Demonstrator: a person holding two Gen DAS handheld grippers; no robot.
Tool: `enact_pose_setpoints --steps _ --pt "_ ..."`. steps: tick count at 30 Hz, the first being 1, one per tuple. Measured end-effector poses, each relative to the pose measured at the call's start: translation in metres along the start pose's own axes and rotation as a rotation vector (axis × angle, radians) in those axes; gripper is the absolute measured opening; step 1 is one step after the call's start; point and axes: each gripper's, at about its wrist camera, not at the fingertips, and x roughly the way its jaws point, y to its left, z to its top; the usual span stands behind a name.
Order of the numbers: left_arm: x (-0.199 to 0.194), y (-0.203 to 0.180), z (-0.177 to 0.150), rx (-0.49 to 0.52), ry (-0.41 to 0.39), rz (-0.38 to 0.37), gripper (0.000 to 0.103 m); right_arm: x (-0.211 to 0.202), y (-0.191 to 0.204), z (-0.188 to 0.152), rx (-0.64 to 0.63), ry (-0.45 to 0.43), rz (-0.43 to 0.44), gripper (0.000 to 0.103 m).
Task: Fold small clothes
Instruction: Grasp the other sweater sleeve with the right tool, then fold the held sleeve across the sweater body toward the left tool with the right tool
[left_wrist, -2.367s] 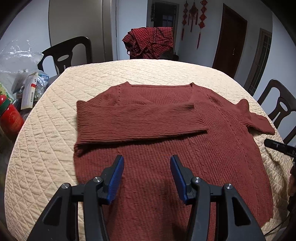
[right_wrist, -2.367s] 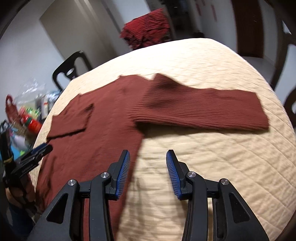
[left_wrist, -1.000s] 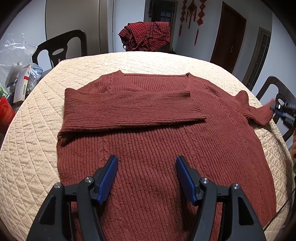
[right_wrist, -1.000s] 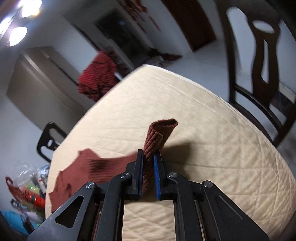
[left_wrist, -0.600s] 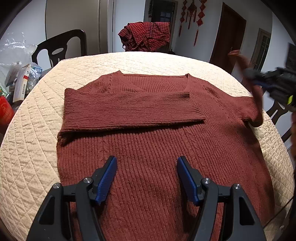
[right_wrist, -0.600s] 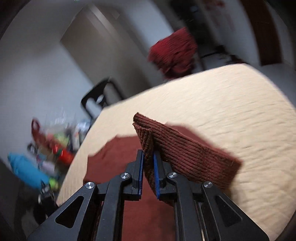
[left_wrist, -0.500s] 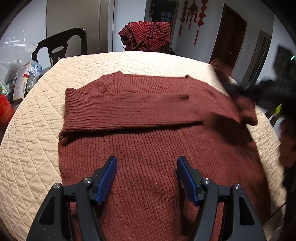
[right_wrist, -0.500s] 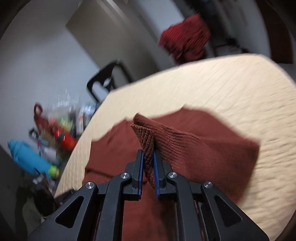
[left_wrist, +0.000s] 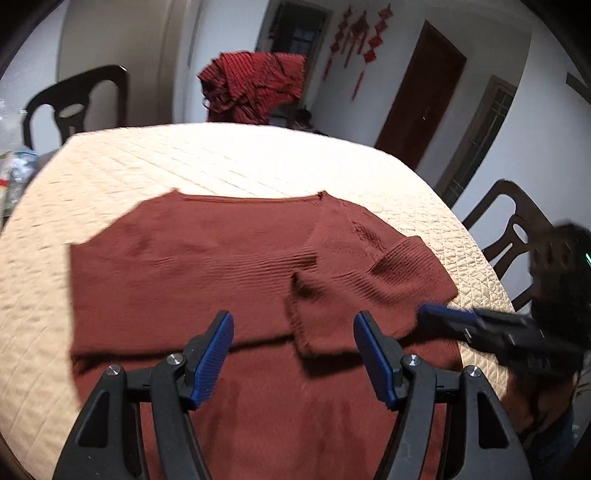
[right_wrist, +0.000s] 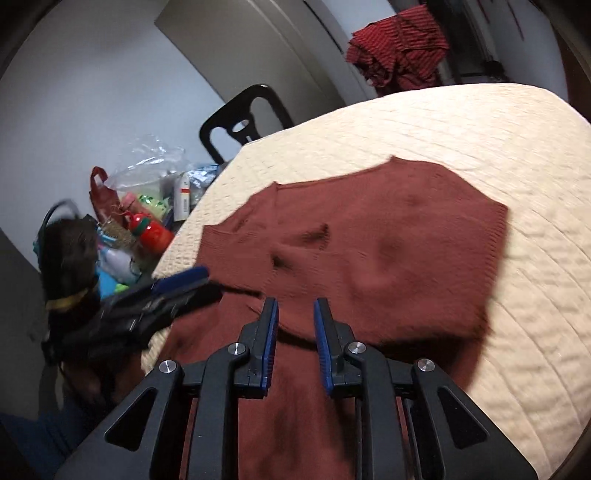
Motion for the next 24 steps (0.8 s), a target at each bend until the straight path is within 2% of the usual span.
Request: enact_pose_setpoints --steps 2,4,6,7,8,9,13,15,20,24 --pt "0.02 -0.002 0.007 0.012 0.036 -0.016 0.069 -0.002 -0.007 -0.009 0.014 0.01 -0.015 0.02" --pt "0.036 -0.004 0.01 0.027 0.07 -0.017 0.055 0.0 -0.009 -0.013 0.022 0.018 -0.03 0.02" --pt "0.047 -0.007 0.011 0.048 0.104 -0.03 0.032 0.0 -0.013 -0.015 0.032 0.02 -0.034 0.02" --pt "0.048 -0.01 0.011 0.061 0.102 -0.031 0.026 0.0 -0.016 -0.016 0.043 0.021 -0.036 0.02" --pt "0.047 -0.013 0.014 0.075 0.101 -0.042 0.009 -0.001 -0.019 -0.017 0.048 0.02 -0.039 0.02" --pt "0.045 -0.016 0.017 0.079 0.096 -0.065 0.006 -0.001 -0.021 -0.018 0.052 0.017 -0.043 0.02" --pt "0.017 -0.019 0.033 0.088 -0.018 -0.137 0.006 -0.001 -0.027 -0.015 0.063 0.004 -0.067 0.02" --pt "0.015 -0.012 0.037 0.073 -0.036 -0.13 0.006 -0.002 -0.03 -0.014 0.064 -0.002 -0.087 0.02" --pt "0.037 0.022 0.026 -0.023 0.056 -0.059 0.006 -0.003 -0.034 -0.013 0.057 0.004 -0.135 0.02" --pt "0.032 0.034 0.017 -0.054 0.04 -0.031 0.007 -0.011 -0.03 -0.008 0.035 -0.028 -0.137 0.02"
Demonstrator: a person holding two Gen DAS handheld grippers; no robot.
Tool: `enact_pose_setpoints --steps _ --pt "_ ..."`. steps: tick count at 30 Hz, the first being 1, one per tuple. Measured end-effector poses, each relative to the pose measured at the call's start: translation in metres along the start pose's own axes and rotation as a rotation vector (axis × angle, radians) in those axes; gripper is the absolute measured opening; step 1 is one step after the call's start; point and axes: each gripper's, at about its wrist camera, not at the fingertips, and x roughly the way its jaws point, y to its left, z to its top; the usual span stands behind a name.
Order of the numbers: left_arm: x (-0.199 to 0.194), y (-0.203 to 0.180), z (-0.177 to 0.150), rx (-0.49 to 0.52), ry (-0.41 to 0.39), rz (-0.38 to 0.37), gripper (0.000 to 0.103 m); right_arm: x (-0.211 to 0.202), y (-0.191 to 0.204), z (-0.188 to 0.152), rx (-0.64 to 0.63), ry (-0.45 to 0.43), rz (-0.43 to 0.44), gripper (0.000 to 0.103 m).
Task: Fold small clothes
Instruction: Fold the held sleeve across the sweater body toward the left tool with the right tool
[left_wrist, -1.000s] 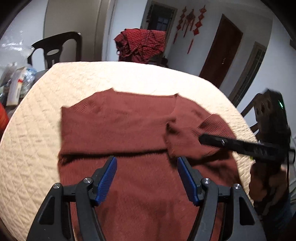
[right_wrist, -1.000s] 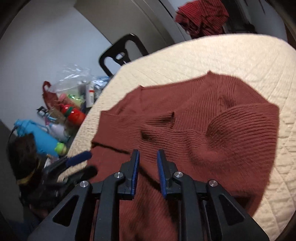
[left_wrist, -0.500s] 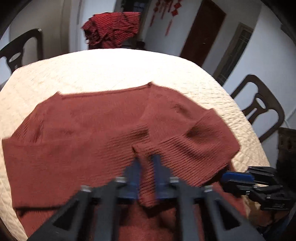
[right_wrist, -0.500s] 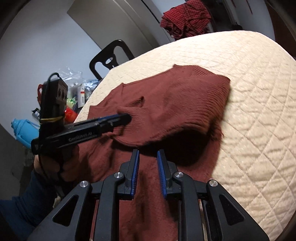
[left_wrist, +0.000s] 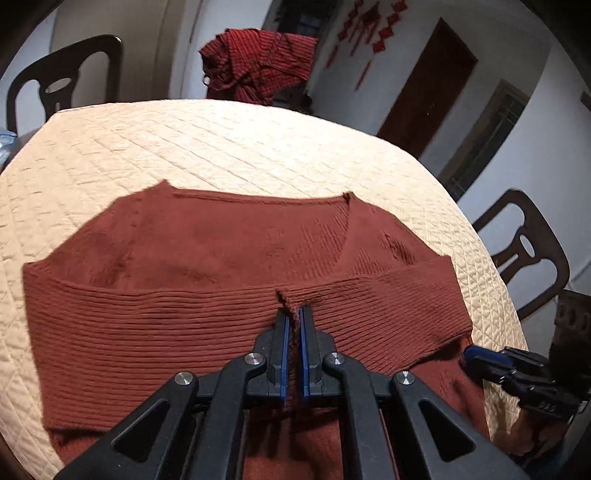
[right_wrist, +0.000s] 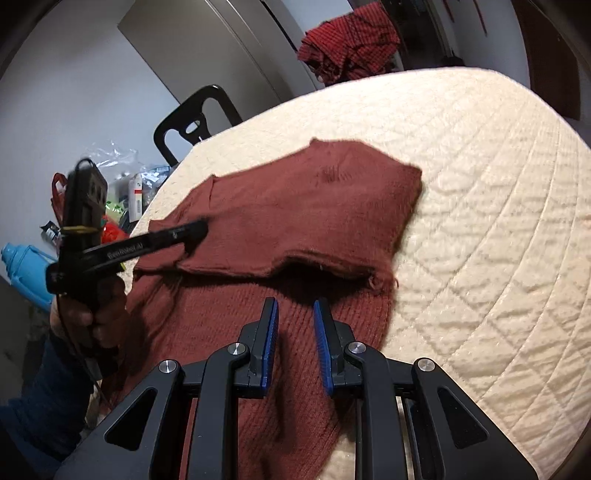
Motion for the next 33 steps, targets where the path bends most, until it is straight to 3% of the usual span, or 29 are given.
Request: enact_pose_setpoints --steps 3,6,9,11,14,18,20,28,33 --pt "-0.012 -0.001 0.001 0.013 -0.046 0.057 0.007 -0.01 0.0 0.01 0.0 -0.066 0.009 0.02" --pt "-0.022 -0.007 0.002 0.024 -0.071 0.04 0.007 -0.01 0.0 0.017 -0.006 -0.09 -0.014 0.02" --pt "-0.021 -0.019 -0.001 0.061 -0.063 0.007 0.009 0.007 -0.002 0.023 -0.008 -0.043 -0.078 0.018" --pt "-0.015 -0.024 -0.005 0.085 -0.039 -0.006 0.009 0.024 -0.001 0.02 -0.041 0.04 -0.133 0.017" --pt "-0.001 -0.022 -0.014 0.102 0.01 0.02 0.009 0.022 0.006 0.018 -0.1 0.055 -0.163 0.016" --pt "-0.003 -0.022 -0.018 0.121 0.002 0.034 0.01 0.008 0.007 0.023 -0.096 0.001 -0.124 0.016" --pt "-0.007 -0.026 -0.016 0.134 -0.016 0.034 0.015 0.005 0.006 0.027 -0.086 -0.017 -0.126 0.016" --pt "0.01 -0.028 0.005 0.137 -0.039 0.069 0.029 0.037 -0.009 0.045 -0.079 0.015 -0.222 0.015" --pt "0.011 -0.022 -0.003 0.133 -0.02 0.092 0.029 0.019 0.002 0.039 -0.107 -0.001 -0.194 0.015"
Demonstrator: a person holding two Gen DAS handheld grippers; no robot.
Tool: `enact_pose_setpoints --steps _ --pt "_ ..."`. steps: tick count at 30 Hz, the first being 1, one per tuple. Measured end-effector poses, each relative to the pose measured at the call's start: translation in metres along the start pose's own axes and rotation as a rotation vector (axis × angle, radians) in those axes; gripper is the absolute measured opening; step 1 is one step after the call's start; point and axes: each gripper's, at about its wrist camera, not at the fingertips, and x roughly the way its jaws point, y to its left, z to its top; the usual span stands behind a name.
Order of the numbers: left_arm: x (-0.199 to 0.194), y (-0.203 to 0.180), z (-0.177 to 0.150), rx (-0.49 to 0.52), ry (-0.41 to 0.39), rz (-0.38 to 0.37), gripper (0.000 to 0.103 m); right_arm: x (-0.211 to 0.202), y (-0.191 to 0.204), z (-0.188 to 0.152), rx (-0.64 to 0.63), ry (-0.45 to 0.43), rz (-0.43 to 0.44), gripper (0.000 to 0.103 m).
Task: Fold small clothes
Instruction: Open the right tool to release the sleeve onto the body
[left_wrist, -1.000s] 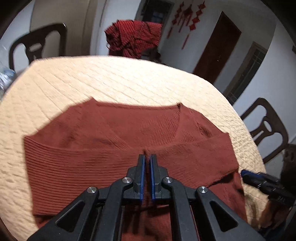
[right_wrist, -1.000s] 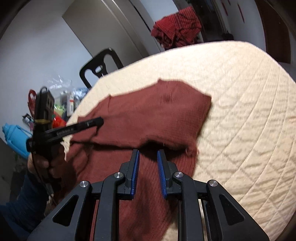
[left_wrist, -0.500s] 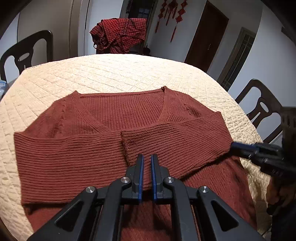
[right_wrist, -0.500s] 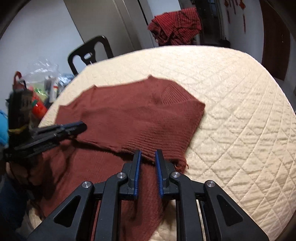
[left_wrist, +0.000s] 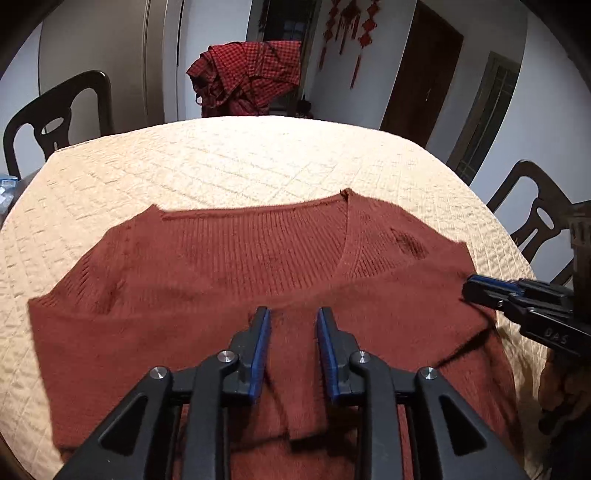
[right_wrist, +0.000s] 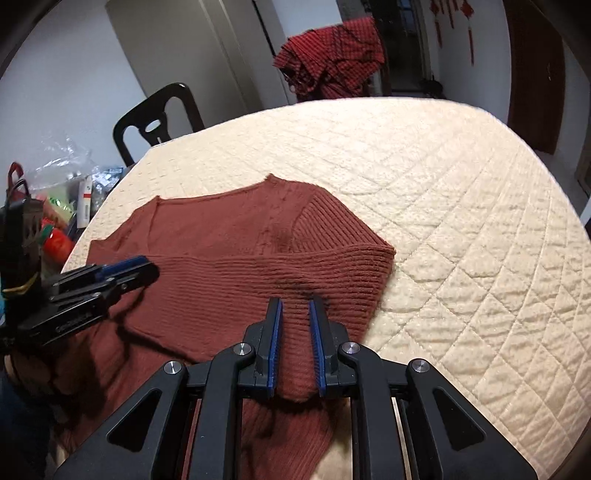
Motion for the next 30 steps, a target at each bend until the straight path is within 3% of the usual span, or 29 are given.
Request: enact_pose_setpoints --steps 3,7,12,16,19,30 --pt "-0.016 -0.005 -0.014 0.034 -0.005 -0.047 0.029 -0.005 0.007 -0.015 -0.042 0.022 0.023 0.015" --pt "-0.017 -0.003 -0.029 0.077 -0.003 -0.002 0.034 -0.004 0.006 -0.025 -0.053 0.029 0.008 0.015" --pt "-0.038 0.014 -0.041 0.034 0.002 0.019 0.034 -0.017 0.01 -0.031 -0.07 0.041 -0.019 0.016" --pt "-0.059 0.026 -0.06 0.018 0.006 0.035 0.035 -0.034 0.006 -0.043 -0.033 0.045 0.051 0.021" --pt "-0.073 0.037 -0.076 -0.013 -0.003 0.056 0.038 -0.048 0.003 -0.054 0.007 0.034 0.093 0.042" --pt "-0.129 0.067 -0.143 -0.191 -0.052 0.108 0.046 -0.074 0.003 -0.112 0.099 0.1 0.166 0.042"
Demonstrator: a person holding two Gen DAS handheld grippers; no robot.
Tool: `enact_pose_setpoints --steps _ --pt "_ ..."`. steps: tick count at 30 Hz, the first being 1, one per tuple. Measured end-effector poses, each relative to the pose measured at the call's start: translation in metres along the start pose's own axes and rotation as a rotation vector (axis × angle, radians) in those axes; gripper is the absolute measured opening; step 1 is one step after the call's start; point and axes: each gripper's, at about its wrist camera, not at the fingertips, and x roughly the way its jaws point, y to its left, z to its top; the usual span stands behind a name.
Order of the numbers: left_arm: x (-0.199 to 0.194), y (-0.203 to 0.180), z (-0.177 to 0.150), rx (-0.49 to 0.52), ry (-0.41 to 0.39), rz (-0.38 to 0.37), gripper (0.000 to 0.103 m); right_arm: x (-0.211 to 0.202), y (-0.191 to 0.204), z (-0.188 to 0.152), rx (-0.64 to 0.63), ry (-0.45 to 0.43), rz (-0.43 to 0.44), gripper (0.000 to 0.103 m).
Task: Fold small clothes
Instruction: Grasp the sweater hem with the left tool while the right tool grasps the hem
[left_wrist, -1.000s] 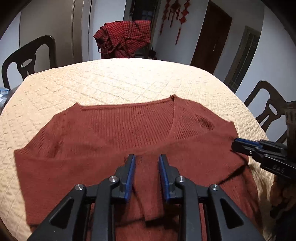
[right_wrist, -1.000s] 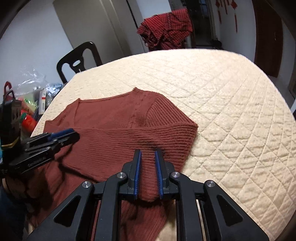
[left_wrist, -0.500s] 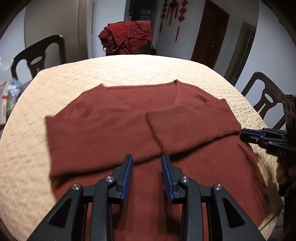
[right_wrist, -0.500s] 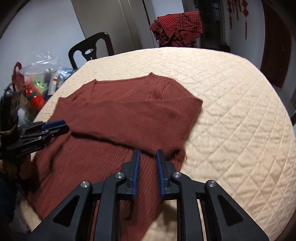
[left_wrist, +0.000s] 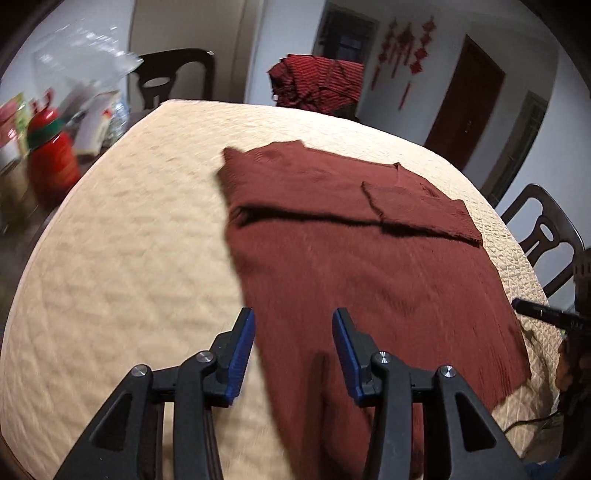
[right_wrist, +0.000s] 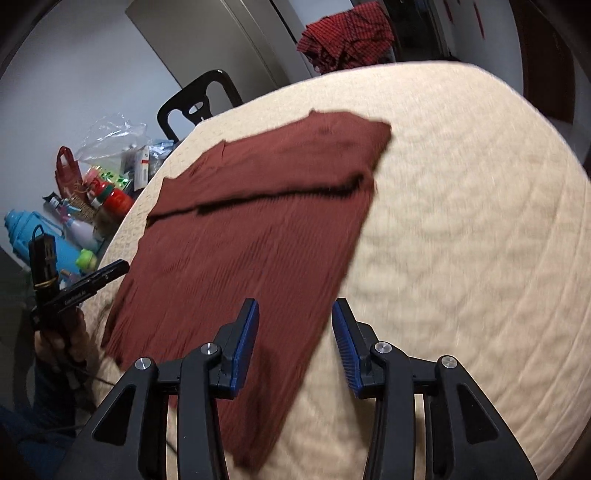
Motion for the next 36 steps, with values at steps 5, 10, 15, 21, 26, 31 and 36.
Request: enact_pose_setpoints --steps 5,10,15,21,26,31,36 --pt "-0.007 0.003 -0.025 -0.027 0.043 -0.016 0.046 -0.007 0.006 -0.022 0.029 0.005 0.05 0.042" --pt "-0.015 -0.005 -0.039 -0.033 0.041 -0.06 0.046 -0.009 0.015 -0.031 0.033 0.024 0.075 0.042" --pt "-0.013 -0.012 -0.043 -0.006 0.032 -0.028 0.036 -0.008 0.024 -0.035 0.021 0.021 0.042 0.042" --pt "-0.015 -0.01 -0.041 -0.005 0.028 -0.08 0.009 -0.002 0.026 -0.038 0.015 0.032 0.052 0.007" --pt "-0.03 0.022 -0.042 -0.098 -0.015 -0.111 0.008 -0.037 -0.002 -0.04 0.078 -0.047 0.042 0.007" --pt "-0.019 0.033 -0.054 -0.136 0.012 -0.135 0.008 -0.022 -0.008 -0.046 0.086 0.007 0.029 0.007" --pt "-0.021 0.032 -0.056 -0.155 0.013 -0.152 0.013 -0.022 -0.011 -0.044 0.105 0.016 0.068 0.012"
